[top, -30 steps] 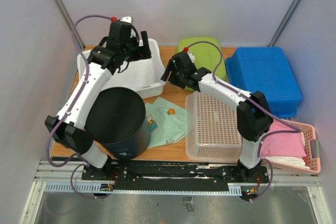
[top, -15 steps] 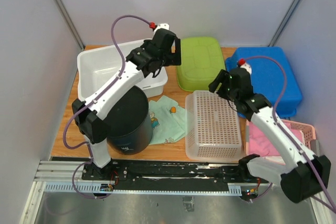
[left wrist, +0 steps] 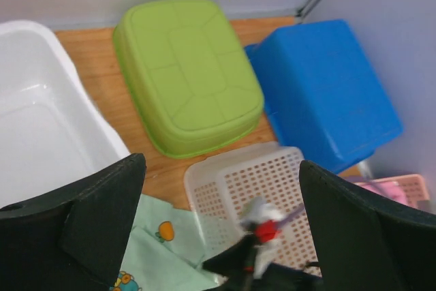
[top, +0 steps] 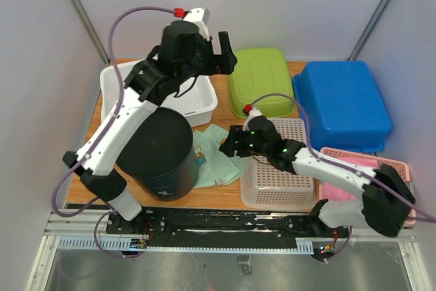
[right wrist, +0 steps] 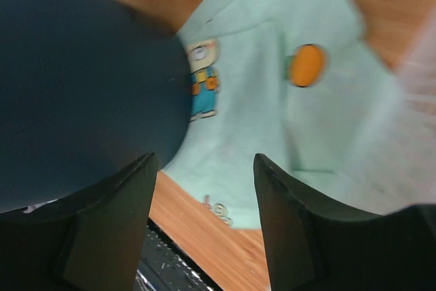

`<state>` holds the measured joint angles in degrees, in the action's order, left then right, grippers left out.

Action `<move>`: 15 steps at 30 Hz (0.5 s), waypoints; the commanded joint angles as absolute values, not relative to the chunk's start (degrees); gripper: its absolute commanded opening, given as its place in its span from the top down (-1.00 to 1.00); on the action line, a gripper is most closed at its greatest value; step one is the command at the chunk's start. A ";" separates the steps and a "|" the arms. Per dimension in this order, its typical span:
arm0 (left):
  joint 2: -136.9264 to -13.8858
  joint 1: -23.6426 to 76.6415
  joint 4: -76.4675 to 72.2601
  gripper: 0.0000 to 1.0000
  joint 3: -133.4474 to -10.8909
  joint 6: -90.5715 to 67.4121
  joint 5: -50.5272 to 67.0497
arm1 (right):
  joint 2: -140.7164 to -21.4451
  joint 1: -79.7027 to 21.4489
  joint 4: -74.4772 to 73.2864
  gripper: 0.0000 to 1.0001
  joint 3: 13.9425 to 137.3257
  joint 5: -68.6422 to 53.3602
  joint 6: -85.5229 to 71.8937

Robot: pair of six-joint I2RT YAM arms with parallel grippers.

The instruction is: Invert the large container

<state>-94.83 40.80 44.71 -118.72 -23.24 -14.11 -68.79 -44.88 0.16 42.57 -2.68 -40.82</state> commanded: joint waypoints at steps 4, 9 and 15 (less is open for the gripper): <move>-86.30 40.87 44.25 -0.98 -122.08 -25.83 -3.64 | -87.71 -58.55 14.23 -0.18 55.86 -13.24 -40.13; -86.01 40.87 44.16 -0.98 -121.44 -26.04 -3.95 | -97.66 -63.99 16.96 -0.18 68.93 -19.05 -38.70; -87.25 40.96 41.94 -0.98 -119.33 -25.93 -2.04 | -109.20 -64.23 9.33 -0.16 85.30 -26.25 -41.01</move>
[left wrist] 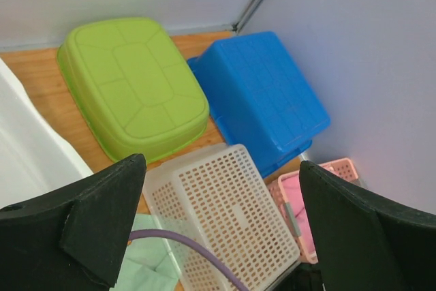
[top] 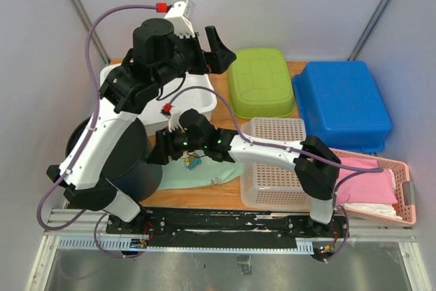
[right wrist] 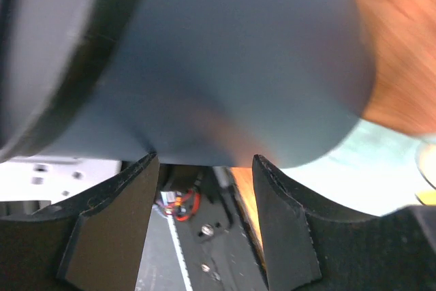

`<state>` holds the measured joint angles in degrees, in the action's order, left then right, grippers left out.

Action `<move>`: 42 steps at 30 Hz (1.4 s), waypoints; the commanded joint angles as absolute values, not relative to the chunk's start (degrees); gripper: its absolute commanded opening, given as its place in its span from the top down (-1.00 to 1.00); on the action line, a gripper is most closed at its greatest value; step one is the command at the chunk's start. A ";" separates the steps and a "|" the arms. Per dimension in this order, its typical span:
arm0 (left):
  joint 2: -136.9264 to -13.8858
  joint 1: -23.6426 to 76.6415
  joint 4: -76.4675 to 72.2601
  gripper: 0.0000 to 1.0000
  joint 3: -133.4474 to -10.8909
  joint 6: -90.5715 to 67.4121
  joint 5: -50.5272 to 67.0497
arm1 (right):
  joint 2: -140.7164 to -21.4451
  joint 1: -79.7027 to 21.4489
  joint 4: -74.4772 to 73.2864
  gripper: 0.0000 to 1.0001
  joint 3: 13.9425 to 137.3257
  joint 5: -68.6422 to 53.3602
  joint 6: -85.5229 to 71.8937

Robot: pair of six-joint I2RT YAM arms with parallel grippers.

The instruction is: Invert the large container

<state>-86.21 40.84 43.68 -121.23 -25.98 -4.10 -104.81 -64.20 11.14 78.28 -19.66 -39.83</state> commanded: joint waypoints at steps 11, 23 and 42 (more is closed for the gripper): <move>-96.99 32.66 47.21 -0.98 -128.10 -25.86 -2.34 | -87.36 -54.25 -3.43 -0.19 56.15 -13.78 -31.90; -116.15 31.85 44.98 -0.98 -133.67 -28.72 -25.18 | -61.85 -48.03 -25.39 -0.33 48.16 9.43 -27.93; -129.81 29.70 39.00 -0.56 -125.38 -31.47 -29.86 | -56.77 -44.71 -31.63 -0.33 48.16 16.39 -23.55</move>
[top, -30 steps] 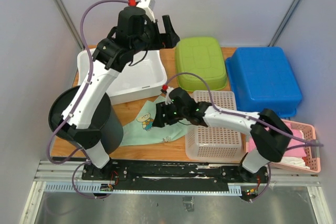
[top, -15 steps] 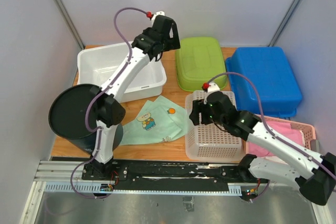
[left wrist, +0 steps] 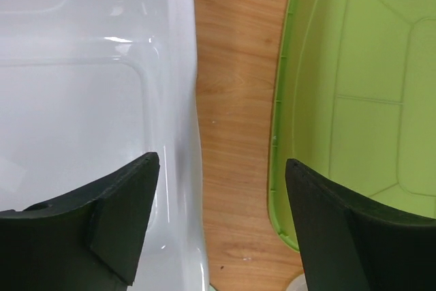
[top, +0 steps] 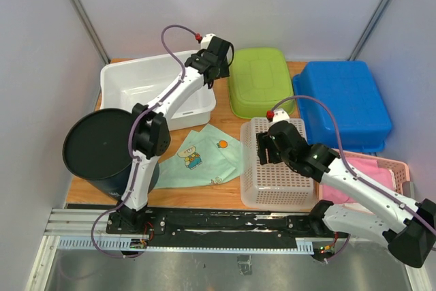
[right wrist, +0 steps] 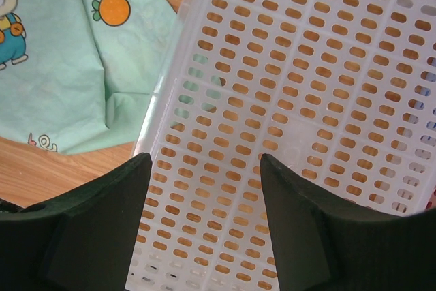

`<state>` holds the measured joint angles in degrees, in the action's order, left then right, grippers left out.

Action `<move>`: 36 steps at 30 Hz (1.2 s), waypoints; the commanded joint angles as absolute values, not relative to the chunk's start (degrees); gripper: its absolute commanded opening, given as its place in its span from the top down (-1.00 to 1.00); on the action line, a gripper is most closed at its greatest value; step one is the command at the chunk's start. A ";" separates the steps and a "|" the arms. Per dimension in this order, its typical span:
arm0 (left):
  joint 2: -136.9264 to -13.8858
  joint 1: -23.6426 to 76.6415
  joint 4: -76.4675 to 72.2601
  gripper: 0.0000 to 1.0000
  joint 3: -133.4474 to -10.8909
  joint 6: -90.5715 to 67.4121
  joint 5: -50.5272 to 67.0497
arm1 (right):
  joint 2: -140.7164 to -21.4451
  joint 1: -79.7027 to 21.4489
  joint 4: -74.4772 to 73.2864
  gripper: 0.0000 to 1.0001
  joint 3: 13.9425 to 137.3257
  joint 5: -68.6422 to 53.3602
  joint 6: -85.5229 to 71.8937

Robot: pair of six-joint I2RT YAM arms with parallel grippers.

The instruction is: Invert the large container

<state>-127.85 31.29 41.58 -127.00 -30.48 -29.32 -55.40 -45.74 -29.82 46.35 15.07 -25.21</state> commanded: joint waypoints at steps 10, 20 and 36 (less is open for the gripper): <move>-129.97 27.42 35.70 0.08 -121.17 -29.35 -25.34 | -56.94 -44.72 -31.99 -0.32 48.60 16.17 -23.88; -126.76 26.91 38.86 0.99 -127.95 -23.96 -20.31 | -56.84 -44.57 -32.56 -0.30 49.01 17.49 -25.11; -106.61 20.10 30.58 1.00 -132.81 -38.77 14.68 | -53.83 -44.38 -34.32 -0.28 49.60 22.20 -27.48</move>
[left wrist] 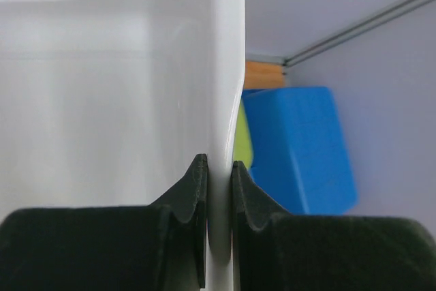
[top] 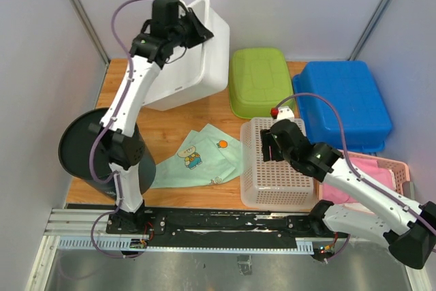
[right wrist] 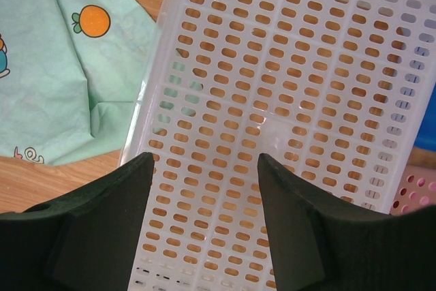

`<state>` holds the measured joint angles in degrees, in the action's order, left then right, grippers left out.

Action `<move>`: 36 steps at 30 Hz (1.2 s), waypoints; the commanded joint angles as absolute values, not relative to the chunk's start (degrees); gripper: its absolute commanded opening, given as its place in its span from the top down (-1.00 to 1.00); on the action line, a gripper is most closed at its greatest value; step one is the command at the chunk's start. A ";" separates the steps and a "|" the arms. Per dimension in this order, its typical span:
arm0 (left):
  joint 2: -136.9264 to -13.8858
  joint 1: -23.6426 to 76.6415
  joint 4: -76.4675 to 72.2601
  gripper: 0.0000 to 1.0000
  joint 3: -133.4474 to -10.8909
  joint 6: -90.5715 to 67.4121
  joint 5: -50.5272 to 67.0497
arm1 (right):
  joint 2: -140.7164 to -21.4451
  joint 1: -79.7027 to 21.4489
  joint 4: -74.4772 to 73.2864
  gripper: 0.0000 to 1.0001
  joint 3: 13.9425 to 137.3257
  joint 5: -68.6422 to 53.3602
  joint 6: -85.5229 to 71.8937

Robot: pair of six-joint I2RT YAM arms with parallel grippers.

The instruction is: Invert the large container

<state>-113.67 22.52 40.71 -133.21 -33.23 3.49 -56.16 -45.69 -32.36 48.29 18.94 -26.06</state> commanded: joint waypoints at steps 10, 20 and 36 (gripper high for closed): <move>-100.86 14.47 8.61 1.00 -119.79 -60.23 34.32 | -51.99 -44.29 -33.90 -0.28 48.49 22.36 -30.04; -95.51 9.15 -11.13 0.99 -96.48 -76.30 39.62 | -52.00 -44.15 -30.67 -0.28 50.77 21.04 -30.17; -101.77 -7.27 11.11 -0.10 -96.25 -51.49 51.53 | -58.05 -43.89 -23.08 -0.27 55.93 15.20 -31.45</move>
<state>-96.40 -3.49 -5.39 -93.41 -66.96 45.45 -57.08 -44.84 -24.80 54.39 16.56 -30.72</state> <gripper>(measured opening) 0.483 0.637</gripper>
